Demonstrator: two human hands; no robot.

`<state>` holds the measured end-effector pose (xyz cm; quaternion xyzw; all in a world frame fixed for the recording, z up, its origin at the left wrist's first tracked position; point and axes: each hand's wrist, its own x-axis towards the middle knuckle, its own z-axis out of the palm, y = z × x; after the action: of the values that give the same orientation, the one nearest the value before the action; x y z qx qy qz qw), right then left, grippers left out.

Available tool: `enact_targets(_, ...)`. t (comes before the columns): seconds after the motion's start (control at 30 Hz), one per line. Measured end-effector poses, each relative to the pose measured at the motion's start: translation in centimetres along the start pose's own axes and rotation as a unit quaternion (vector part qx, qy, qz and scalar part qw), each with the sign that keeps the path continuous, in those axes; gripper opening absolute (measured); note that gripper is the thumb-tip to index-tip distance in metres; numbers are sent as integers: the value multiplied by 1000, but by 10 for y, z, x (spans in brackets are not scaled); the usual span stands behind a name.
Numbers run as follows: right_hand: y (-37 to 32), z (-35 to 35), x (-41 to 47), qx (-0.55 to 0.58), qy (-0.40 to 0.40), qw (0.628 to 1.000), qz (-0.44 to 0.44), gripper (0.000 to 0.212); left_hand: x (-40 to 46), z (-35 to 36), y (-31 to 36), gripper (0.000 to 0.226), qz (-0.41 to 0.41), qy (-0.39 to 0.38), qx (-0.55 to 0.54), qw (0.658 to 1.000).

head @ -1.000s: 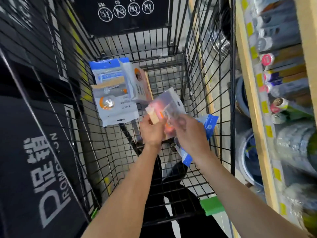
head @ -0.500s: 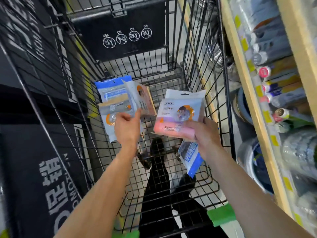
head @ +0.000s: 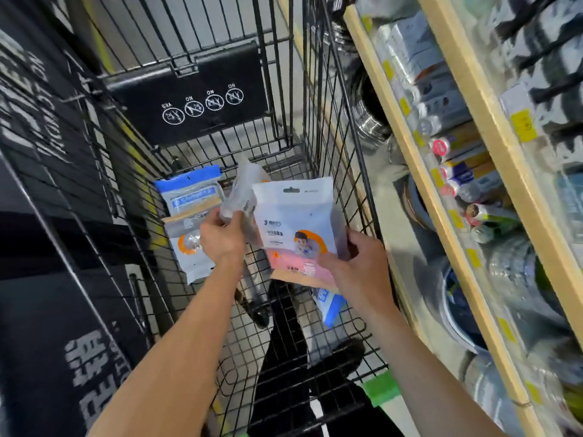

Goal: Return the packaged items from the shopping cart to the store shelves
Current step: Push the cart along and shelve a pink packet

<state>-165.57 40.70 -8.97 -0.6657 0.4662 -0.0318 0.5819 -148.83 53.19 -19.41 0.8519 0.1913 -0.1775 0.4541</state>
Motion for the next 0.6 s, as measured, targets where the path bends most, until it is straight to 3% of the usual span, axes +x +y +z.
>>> enact_targets(0.1,-15,-4,-8,27,-31,999,-27,30,-18,-27,30,36,83,-37,-45,995)
enact_targets(0.2,-37,-16,-24,73,-58,993,-73,66,-40,-55,70,24,190,-124,-66,972)
enact_targets(0.27,-56,-35,-39,92,-56,990,-89,56,-60,-73,107,34,263,-165,-63,949)
enact_targets(0.4,-80,-75,-71,120,1,986,-114,43,-105,-93,174,28,285,-194,-77,935)
enact_targets(0.5,-81,-107,-101,145,74,980,-113,62,-157,-88,208,27,309,-263,-111,907)
enact_targets(0.6,-75,-154,-137,214,100,965,-111,32,-220,-71,237,35,328,-334,-121,875)
